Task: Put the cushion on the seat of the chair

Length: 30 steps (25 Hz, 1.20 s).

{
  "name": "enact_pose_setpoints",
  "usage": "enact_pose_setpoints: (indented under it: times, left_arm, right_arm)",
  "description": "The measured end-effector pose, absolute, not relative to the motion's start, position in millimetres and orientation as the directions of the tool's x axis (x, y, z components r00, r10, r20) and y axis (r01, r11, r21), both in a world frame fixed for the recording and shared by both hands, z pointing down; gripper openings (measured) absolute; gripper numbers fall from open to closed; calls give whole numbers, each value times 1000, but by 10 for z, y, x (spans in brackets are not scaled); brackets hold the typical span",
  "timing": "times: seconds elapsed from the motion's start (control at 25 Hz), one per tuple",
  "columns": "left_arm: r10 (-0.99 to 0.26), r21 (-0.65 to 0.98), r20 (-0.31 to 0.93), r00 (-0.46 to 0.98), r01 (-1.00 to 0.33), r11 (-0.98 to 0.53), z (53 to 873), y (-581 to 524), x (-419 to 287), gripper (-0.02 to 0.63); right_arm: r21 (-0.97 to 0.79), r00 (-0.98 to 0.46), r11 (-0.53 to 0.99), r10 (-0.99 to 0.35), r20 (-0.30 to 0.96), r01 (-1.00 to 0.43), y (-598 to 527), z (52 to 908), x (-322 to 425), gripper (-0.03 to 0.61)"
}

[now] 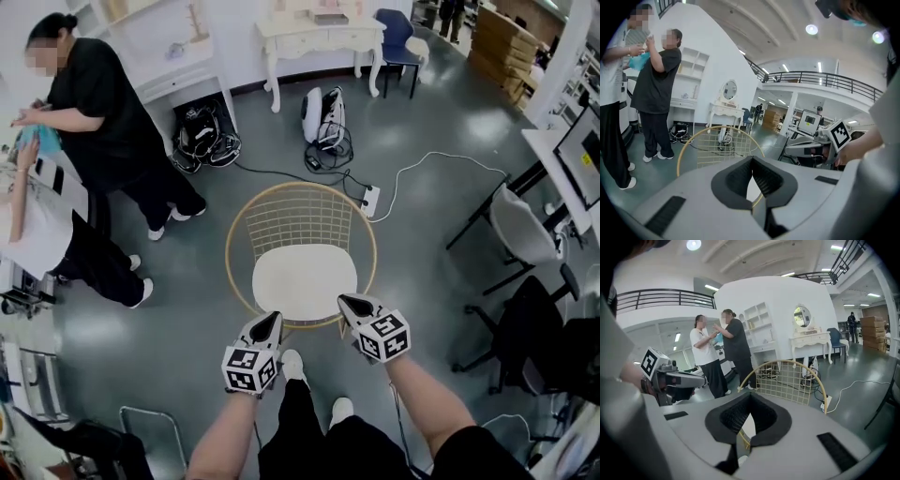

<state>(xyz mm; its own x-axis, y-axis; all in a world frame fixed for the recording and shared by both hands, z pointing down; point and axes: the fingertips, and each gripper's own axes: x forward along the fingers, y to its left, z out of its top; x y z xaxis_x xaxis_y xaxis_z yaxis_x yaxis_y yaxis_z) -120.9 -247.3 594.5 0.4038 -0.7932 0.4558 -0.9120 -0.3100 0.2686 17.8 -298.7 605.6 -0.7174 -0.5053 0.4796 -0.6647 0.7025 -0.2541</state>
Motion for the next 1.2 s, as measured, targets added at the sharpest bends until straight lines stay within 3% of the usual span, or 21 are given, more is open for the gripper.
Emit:
enact_pose_setpoints:
  times: [0.72,1.2]
  left_arm:
    - [-857,182,360,368,-929,-322,4800,-1113,-303,15]
    - [-855,171,329,401,-916,-363,4568,-321,-340,15]
  right_arm:
    - [-177,-802,807,-482,354,-563,-1695,4728,869,12]
    - [-179,-798,796,-506,326,-578,-886,4495,812,12]
